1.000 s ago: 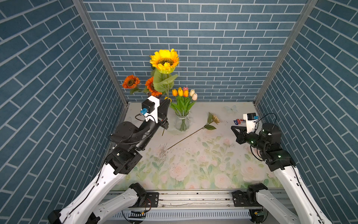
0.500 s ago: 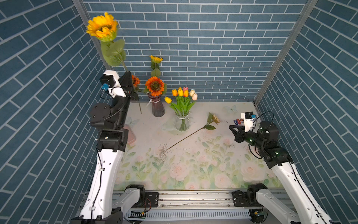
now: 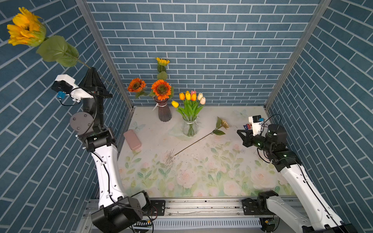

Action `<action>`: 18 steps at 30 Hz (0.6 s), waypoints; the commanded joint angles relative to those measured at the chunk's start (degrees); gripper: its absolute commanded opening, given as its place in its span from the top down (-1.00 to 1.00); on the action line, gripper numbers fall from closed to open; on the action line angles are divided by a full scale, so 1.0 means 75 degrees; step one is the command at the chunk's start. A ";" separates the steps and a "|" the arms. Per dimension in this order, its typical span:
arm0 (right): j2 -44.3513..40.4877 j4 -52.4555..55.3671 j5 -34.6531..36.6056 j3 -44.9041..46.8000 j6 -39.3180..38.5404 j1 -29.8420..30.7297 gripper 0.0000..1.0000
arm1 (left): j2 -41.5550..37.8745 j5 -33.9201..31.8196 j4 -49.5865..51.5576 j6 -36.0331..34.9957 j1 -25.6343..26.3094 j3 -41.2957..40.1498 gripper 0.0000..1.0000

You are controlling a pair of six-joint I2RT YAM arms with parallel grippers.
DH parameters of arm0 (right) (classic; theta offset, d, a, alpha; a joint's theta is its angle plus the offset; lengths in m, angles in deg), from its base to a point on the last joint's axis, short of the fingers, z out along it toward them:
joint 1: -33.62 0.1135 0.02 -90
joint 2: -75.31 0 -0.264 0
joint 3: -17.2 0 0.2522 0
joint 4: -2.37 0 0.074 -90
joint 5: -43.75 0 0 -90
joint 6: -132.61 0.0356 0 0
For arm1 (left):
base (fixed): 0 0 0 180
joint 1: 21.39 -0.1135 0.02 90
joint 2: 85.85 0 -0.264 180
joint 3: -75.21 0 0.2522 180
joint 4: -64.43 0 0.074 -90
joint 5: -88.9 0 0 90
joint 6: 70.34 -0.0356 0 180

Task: Arrange the flowers in different vases according to their variety
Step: Insert the flower into the vase.

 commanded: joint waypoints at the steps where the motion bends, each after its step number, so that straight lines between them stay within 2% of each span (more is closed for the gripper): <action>1: 0.0074 -0.0124 -0.0158 -0.0034 -0.0331 0.0001 1.00 | 0.0443 0.0121 -0.1981 0.1657 -0.0437 -0.0428 1.00; 4: 0.0156 -0.0085 -0.0172 -0.0060 -0.0416 0.0003 1.00 | 0.0638 -0.0043 -0.2440 0.1848 -0.0691 -0.0770 1.00; 7: 0.0249 -0.0094 -0.0170 -0.0038 -0.0468 0.0003 1.00 | 0.0408 0.0038 -0.1575 0.0954 -0.0715 -0.0743 1.00; 10: 0.0399 -0.0218 -0.0213 0.0018 -0.0448 0.0002 1.00 | 0.0118 -0.0053 -0.1563 0.0729 -0.0740 -0.1181 1.00; 13: 0.0591 -0.0370 -0.0341 0.0016 -0.0388 0.0003 1.00 | 0.0111 0.0066 -0.2224 0.1238 -0.0728 -0.1738 1.00; 18: 0.0756 -0.0414 -0.0415 -0.0051 -0.0372 0.0000 1.00 | 0.0089 -0.0260 -0.3659 0.2146 -0.0717 -0.2984 1.00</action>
